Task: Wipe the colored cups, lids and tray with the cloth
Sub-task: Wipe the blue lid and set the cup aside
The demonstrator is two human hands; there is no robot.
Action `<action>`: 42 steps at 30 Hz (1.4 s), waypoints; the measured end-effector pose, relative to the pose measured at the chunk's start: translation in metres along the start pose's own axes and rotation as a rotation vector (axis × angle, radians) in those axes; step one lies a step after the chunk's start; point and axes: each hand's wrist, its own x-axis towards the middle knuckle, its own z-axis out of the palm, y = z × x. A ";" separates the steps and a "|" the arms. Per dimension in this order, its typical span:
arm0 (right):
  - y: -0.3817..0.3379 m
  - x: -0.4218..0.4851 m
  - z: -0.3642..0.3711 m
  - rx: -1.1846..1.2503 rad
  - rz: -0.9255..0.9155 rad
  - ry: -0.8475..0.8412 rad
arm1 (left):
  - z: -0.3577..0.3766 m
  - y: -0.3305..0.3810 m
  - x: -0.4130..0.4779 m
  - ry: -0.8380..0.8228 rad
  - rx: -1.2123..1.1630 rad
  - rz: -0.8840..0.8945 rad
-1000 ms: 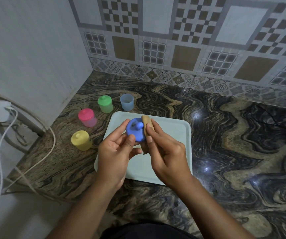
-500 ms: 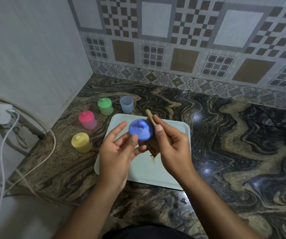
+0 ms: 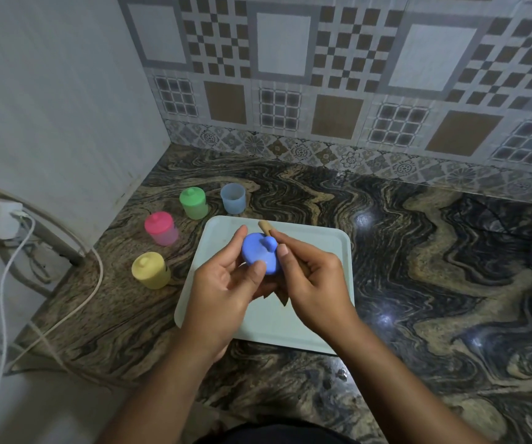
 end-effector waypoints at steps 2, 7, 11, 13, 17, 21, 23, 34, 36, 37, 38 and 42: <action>-0.002 -0.001 0.000 0.080 -0.005 0.048 | 0.001 0.001 0.002 0.037 -0.012 0.018; -0.006 -0.009 0.002 0.006 -0.181 0.049 | -0.004 0.004 0.008 0.138 -0.056 0.042; -0.003 -0.007 0.002 -0.208 -0.388 0.038 | -0.009 0.005 0.007 0.098 -0.029 0.045; -0.006 -0.002 -0.002 -0.223 -0.359 0.035 | -0.011 0.005 0.006 0.048 -0.006 0.023; -0.010 0.004 -0.004 -0.112 -0.119 0.005 | -0.007 0.000 0.002 0.084 -0.003 0.004; -0.008 0.008 0.004 -0.036 -0.008 0.030 | 0.006 -0.005 -0.004 0.148 -0.021 0.040; -0.009 0.009 0.005 0.001 0.006 0.061 | 0.010 -0.004 -0.006 0.115 -0.014 0.047; -0.003 0.000 0.006 -0.239 -0.330 0.078 | -0.005 0.007 0.002 0.081 -0.033 0.031; -0.004 0.007 0.001 -0.147 -0.176 0.075 | -0.005 0.005 0.000 0.049 -0.020 -0.003; -0.005 0.009 0.000 -0.101 -0.095 0.056 | -0.003 0.004 -0.001 0.064 -0.030 -0.013; -0.004 0.011 0.000 -0.062 -0.033 0.032 | -0.003 0.002 -0.001 0.098 -0.051 -0.019; -0.006 0.011 0.008 0.005 0.035 -0.021 | 0.004 0.000 0.000 0.158 -0.081 0.011</action>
